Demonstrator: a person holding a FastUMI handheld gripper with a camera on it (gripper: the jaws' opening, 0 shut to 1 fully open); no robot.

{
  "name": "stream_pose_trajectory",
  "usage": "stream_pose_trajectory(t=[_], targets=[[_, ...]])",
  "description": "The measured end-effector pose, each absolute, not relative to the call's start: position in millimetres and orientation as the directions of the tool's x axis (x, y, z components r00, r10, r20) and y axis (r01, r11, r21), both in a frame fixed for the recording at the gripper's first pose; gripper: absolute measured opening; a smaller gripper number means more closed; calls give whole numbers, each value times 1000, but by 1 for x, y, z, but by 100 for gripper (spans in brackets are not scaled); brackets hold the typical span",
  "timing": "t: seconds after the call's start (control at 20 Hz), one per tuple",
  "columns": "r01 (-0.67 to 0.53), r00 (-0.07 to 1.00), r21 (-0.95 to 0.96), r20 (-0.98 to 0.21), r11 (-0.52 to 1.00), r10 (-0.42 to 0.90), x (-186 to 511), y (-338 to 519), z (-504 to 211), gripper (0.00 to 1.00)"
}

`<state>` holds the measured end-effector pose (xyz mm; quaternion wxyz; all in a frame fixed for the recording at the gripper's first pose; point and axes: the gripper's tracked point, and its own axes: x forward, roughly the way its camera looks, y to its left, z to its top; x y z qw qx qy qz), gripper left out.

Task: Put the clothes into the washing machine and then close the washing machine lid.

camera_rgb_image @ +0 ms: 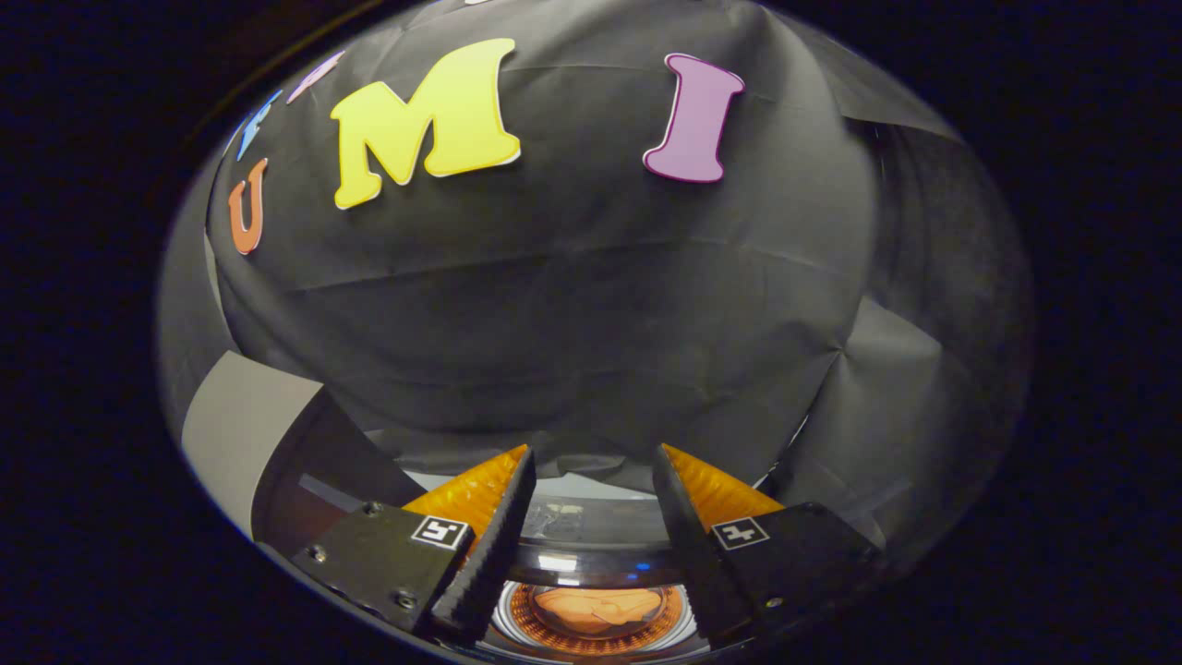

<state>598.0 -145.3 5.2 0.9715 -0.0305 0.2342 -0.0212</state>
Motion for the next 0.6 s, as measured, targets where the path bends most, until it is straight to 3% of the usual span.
stream_pose_trajectory(t=[0.6], targets=[[49, 920, -75, -384, 996, -74, 570, -145, -2, 82]])
